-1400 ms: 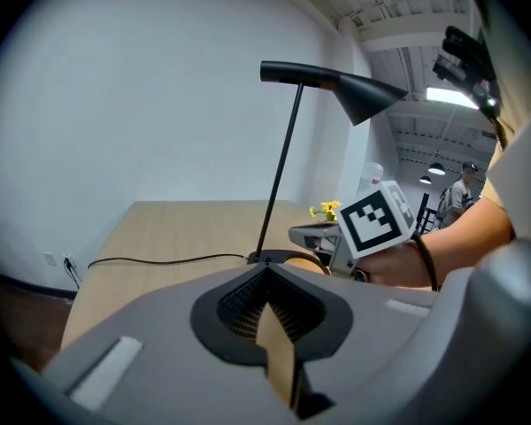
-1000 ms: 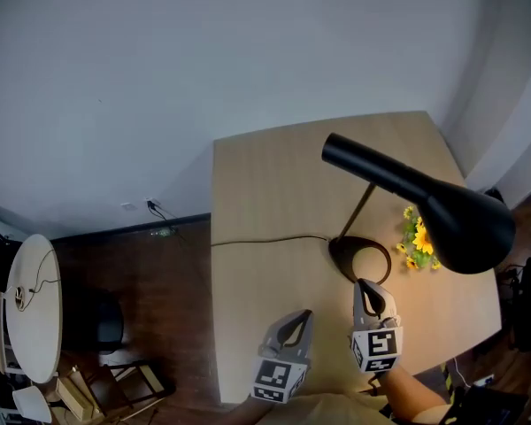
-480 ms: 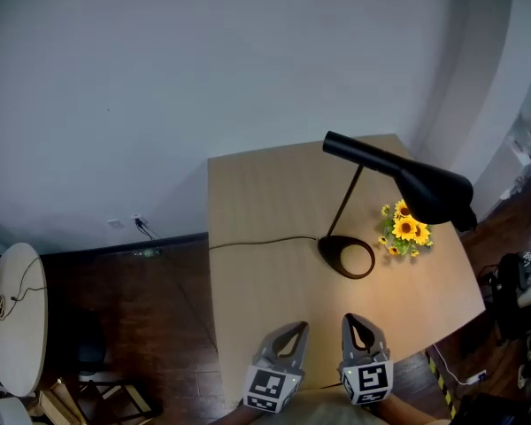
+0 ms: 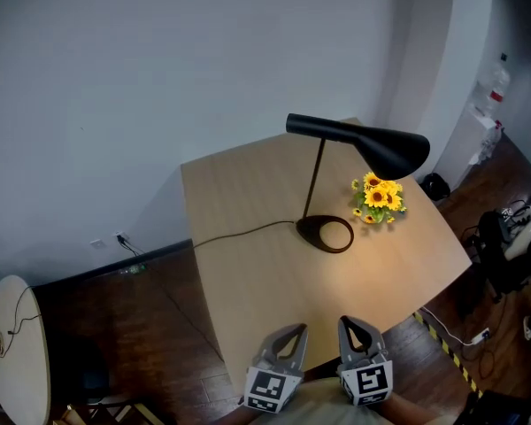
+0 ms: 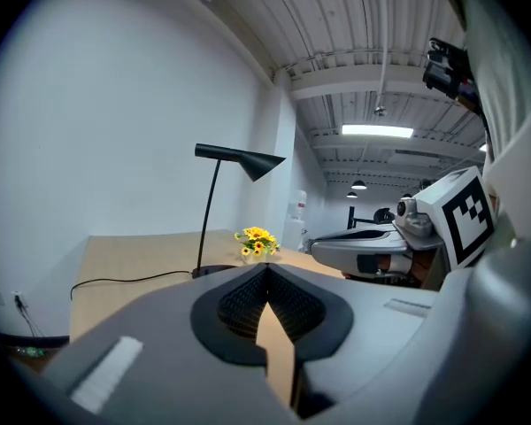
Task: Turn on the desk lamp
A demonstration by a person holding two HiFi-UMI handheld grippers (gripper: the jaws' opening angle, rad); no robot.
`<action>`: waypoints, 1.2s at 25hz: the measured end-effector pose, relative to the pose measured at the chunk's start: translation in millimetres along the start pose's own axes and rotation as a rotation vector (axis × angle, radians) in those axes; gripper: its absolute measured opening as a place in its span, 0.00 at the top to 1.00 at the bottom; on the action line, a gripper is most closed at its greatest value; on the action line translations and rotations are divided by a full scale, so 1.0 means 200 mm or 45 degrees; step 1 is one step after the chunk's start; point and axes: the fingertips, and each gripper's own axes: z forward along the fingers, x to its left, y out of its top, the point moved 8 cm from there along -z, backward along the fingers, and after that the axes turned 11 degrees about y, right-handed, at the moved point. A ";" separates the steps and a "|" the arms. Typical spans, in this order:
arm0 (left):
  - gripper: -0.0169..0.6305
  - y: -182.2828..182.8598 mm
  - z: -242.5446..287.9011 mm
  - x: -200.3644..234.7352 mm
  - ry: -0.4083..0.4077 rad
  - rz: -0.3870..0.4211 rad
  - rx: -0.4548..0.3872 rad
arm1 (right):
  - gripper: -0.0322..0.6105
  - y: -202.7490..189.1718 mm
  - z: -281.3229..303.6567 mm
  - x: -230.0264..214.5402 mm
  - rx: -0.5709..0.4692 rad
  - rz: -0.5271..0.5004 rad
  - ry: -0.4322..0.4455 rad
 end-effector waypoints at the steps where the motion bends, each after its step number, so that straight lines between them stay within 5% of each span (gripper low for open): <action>1: 0.97 0.01 0.00 -0.02 -0.022 0.005 -0.006 | 0.95 0.00 -0.03 0.00 0.000 -0.002 -0.012; 11: 0.97 0.01 -0.02 -0.27 -0.151 0.065 -0.001 | 0.95 -0.07 -0.31 -0.04 -0.020 0.037 -0.117; 20: 0.97 -0.02 -0.01 -0.72 -0.241 0.111 0.056 | 0.95 -0.21 -0.77 -0.24 -0.049 0.120 -0.256; 26: 0.97 -0.02 -0.12 -1.11 -0.277 0.278 0.030 | 0.95 -0.34 -1.09 -0.32 -0.097 0.136 -0.246; 30: 0.97 -0.09 -0.21 -1.24 -0.230 0.280 0.098 | 0.95 -0.40 -1.22 -0.30 -0.146 0.147 -0.189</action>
